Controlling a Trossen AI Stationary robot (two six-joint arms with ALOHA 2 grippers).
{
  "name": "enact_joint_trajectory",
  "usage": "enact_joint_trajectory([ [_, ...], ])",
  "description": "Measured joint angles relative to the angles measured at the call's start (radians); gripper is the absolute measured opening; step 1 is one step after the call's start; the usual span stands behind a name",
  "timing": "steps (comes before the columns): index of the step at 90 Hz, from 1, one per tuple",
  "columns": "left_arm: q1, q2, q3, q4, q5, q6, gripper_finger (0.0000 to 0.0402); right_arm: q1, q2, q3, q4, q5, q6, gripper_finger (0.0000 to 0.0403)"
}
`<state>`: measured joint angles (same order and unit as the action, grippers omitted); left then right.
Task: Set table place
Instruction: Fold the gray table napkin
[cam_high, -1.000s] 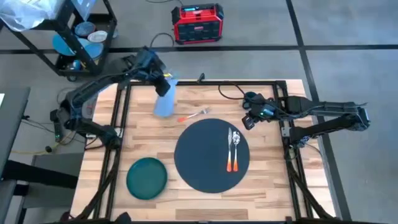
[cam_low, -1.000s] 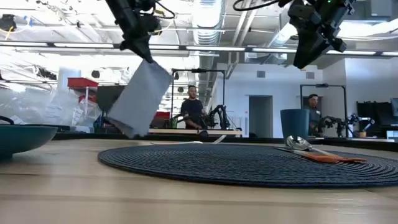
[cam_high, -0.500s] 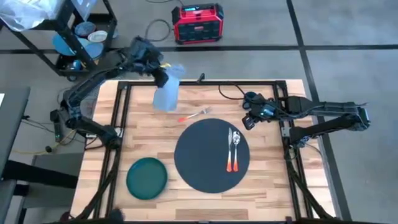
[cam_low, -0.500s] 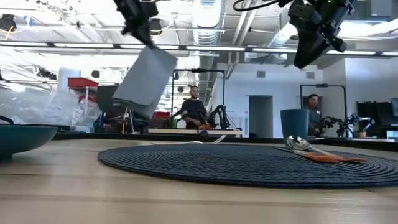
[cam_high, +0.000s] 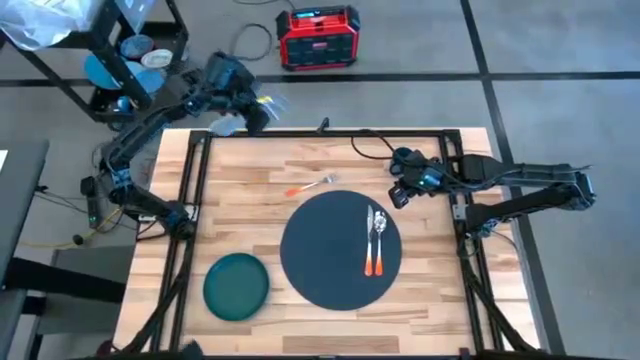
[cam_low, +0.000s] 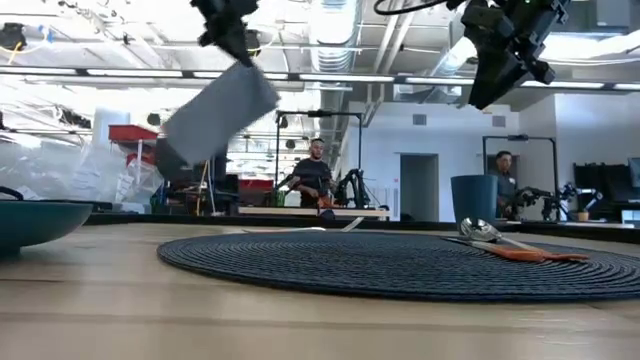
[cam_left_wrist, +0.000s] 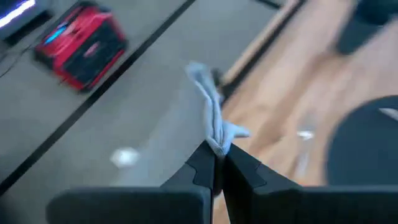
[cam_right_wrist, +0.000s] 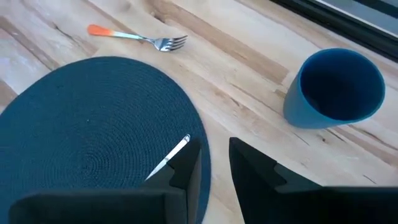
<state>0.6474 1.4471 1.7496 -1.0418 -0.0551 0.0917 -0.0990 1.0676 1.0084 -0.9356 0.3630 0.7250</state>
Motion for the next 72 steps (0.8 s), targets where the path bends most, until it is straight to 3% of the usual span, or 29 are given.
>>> enact_joint_trajectory([
  [8,-0.012,0.007,0.001,-0.012,-0.042,0.026,0.0,0.0,0.0,0.0,0.0,0.0,0.0,0.0072],
  [18,0.057,0.03,0.0,-0.068,-0.107,0.085,0.0,0.0,0.0,0.0,0.002,0.0,0.0,0.0072],
  [38,0.22,0.026,0.0,-0.091,-0.05,0.118,0.0,0.001,0.0,0.0,0.002,-0.005,0.0,0.0072],
  [72,0.182,0.027,0.0,-0.093,-0.004,0.054,0.0,0.001,0.0,0.0,0.0,-0.01,-0.016,0.0072],
])
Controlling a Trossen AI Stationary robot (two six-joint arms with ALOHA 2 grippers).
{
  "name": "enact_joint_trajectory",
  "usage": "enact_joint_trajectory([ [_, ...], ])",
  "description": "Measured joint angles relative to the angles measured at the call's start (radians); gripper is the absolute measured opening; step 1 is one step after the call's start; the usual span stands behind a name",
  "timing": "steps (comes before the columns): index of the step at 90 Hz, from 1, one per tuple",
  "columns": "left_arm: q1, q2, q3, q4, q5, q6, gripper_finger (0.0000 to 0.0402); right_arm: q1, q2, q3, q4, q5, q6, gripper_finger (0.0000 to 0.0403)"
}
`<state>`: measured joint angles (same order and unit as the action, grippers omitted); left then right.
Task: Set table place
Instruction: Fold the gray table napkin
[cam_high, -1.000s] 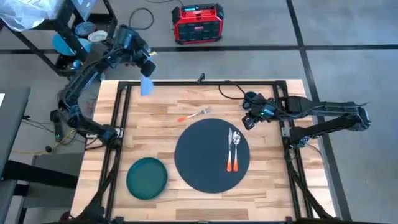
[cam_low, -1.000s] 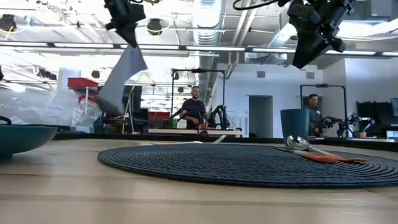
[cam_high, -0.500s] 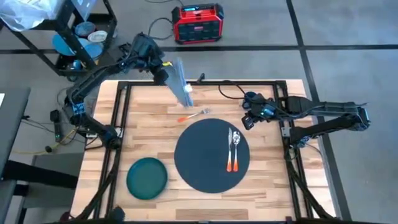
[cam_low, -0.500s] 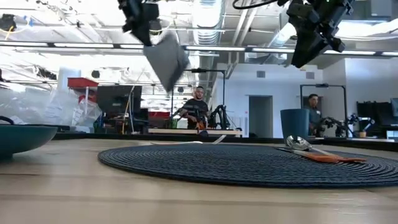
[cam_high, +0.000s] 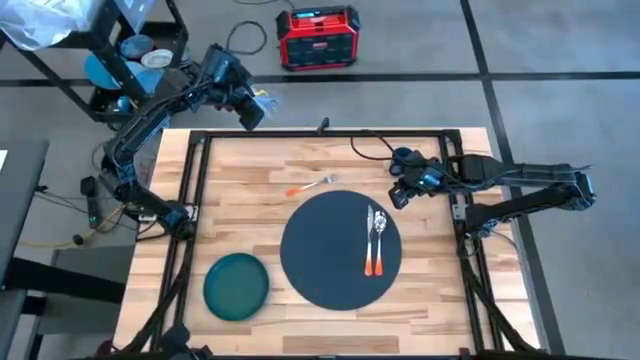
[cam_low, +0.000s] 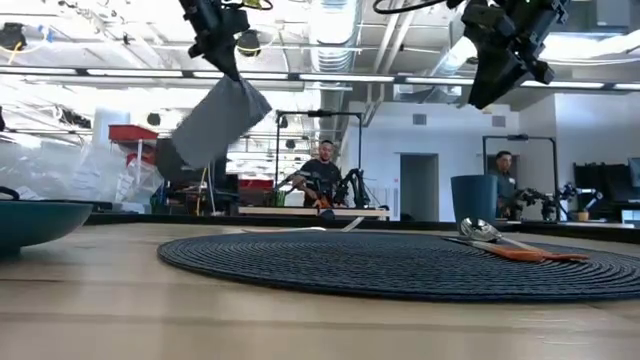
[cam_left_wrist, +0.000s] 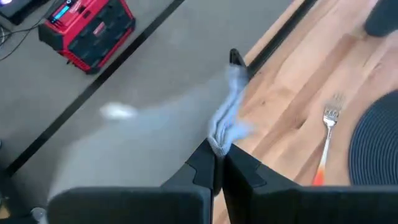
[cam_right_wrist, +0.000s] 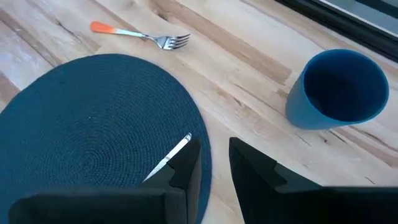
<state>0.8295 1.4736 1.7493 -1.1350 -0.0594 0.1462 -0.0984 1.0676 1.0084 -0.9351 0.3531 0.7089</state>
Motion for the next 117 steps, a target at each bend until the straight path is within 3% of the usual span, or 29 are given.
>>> enact_joint_trajectory([
  [50,-0.199,-0.003,-0.03,0.032,0.003,-0.118,0.0,-0.001,0.0,0.0,0.001,-0.068,-0.011,0.0072],
  [70,-0.198,-0.001,-0.127,0.028,0.011,-0.129,0.0,-0.001,0.0,0.0,0.001,-0.067,-0.011,0.0072],
  [90,-0.199,-0.001,-0.139,0.074,0.033,-0.105,0.0,-0.004,0.0,0.0,0.002,-0.067,-0.01,0.0072],
  [117,-0.032,-0.001,-0.223,-0.025,0.033,0.065,0.0,-0.011,0.0,0.0,0.002,-0.067,-0.002,0.0072],
])
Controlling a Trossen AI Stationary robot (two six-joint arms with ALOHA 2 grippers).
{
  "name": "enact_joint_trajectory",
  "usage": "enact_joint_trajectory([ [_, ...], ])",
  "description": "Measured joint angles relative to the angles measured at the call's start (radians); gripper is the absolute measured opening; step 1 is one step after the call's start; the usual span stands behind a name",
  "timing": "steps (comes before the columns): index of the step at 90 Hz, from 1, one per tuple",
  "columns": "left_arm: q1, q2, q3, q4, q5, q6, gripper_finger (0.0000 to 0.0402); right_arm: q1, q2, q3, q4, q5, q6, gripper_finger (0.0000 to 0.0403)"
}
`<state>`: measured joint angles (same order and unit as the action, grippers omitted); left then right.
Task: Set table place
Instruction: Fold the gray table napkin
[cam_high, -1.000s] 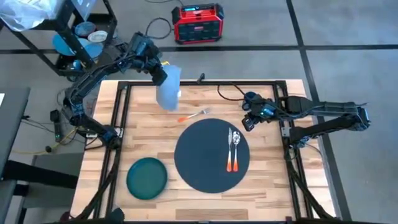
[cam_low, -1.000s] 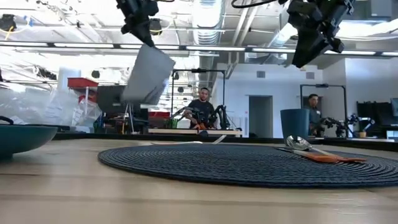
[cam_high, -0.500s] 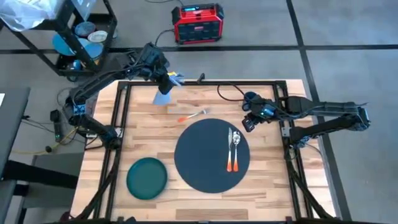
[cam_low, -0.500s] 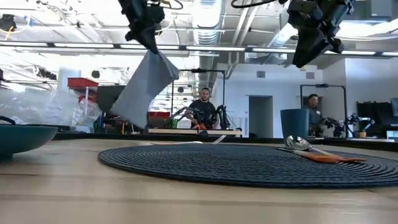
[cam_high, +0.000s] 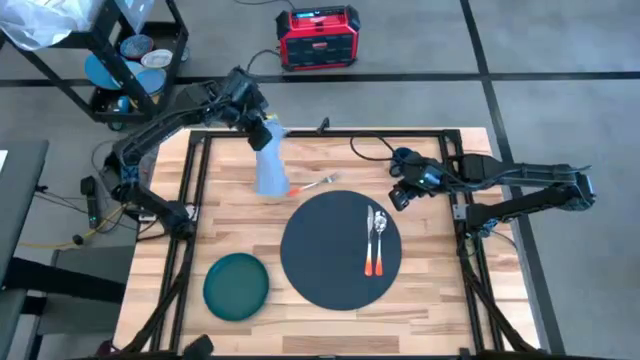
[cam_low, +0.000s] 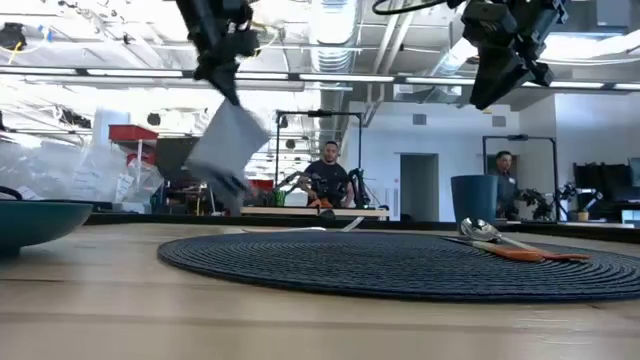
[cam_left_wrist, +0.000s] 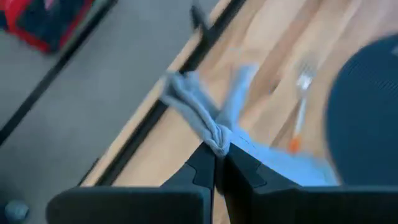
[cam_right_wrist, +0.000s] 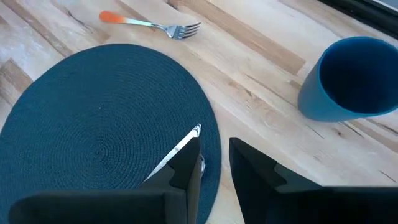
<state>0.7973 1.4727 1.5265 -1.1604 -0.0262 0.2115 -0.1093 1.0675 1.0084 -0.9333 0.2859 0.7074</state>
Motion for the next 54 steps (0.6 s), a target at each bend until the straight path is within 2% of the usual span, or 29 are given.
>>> enact_joint_trajectory([
  [15,0.092,-0.007,-0.027,-0.022,-0.01,0.077,0.0,0.0,0.0,0.0,-0.001,0.0,0.018,0.0072],
  [41,0.147,-0.019,0.156,-0.071,-0.012,0.152,0.0,0.0,0.0,0.0,-0.001,-0.001,0.018,0.0072],
  [54,0.14,-0.018,0.15,-0.14,0.003,0.141,0.0,0.0,0.0,0.0,-0.001,-0.001,0.018,0.0072],
])
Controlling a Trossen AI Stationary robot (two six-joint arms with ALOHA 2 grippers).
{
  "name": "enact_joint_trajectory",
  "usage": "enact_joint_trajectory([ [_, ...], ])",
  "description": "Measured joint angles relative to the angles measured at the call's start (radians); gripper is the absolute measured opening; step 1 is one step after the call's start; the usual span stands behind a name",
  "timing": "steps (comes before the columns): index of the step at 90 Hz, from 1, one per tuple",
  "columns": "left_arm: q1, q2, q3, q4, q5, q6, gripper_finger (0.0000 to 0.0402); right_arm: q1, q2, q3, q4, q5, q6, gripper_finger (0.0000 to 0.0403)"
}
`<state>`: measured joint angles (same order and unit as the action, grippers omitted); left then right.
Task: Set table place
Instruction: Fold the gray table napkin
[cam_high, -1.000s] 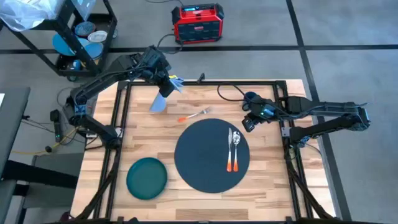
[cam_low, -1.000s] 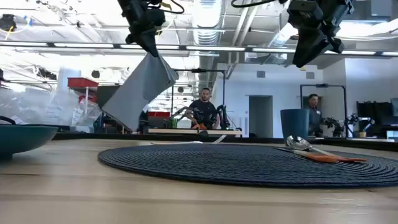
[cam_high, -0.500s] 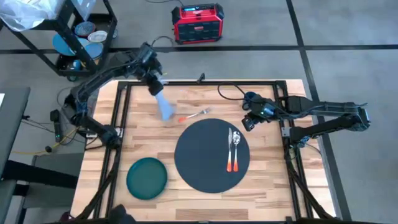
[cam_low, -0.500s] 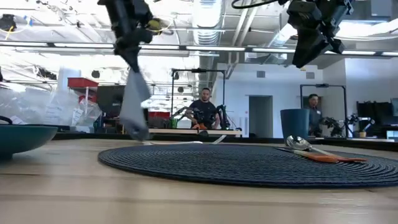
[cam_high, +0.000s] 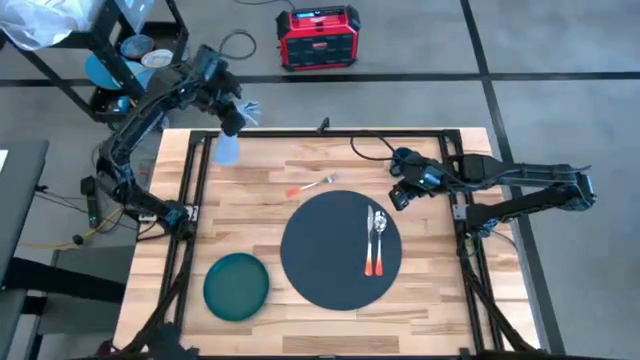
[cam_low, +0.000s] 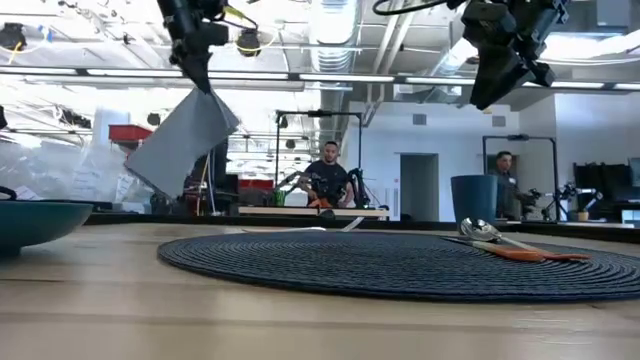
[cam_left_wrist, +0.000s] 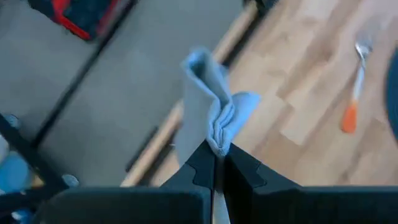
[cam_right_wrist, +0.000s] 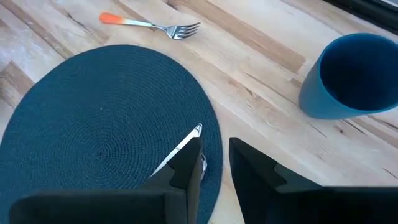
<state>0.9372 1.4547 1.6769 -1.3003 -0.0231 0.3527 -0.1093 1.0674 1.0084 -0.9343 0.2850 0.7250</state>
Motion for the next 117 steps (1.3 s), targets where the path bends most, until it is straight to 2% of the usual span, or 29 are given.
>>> enact_joint_trajectory([
  [22,-0.102,-0.015,-0.002,0.123,0.121,-0.093,0.0,0.0,0.0,0.0,0.0,0.0,0.0,0.0072],
  [31,-0.116,-0.015,-0.003,0.129,0.09,-0.08,0.0,0.0,0.0,0.0,0.001,0.0,0.0,0.0072],
  [39,-0.072,-0.015,-0.012,0.106,0.022,-0.028,0.0,0.0,0.0,0.0,0.001,0.0,0.0,0.0072],
  [51,0.058,-0.013,-0.014,0.088,0.008,0.018,0.0,0.002,0.0,0.0,0.001,-0.003,0.007,0.0072],
  [56,0.097,-0.013,-0.014,0.085,0.034,0.008,0.0,0.004,0.0,0.0,0.001,-0.003,0.007,0.0072],
  [62,0.111,-0.015,-0.014,0.075,0.123,-0.032,0.0,0.004,0.0,0.0,0.001,-0.011,0.008,0.0072],
  [73,0.046,-0.043,-0.014,0.079,0.247,-0.085,0.0,0.004,0.0,0.0,0.001,-0.019,0.008,0.0072],
  [83,-0.032,-0.052,-0.013,0.119,0.229,-0.091,0.0,0.004,0.0,0.0,0.002,-0.019,0.009,0.0072],
  [99,-0.008,-0.048,-0.014,0.136,0.203,-0.101,0.0,0.004,0.0,0.0,0.002,-0.023,0.01,0.0072],
  [117,-0.04,-0.062,-0.014,0.145,0.293,-0.162,0.0,0.004,0.0,0.0,0.002,-0.023,0.011,0.0072],
])
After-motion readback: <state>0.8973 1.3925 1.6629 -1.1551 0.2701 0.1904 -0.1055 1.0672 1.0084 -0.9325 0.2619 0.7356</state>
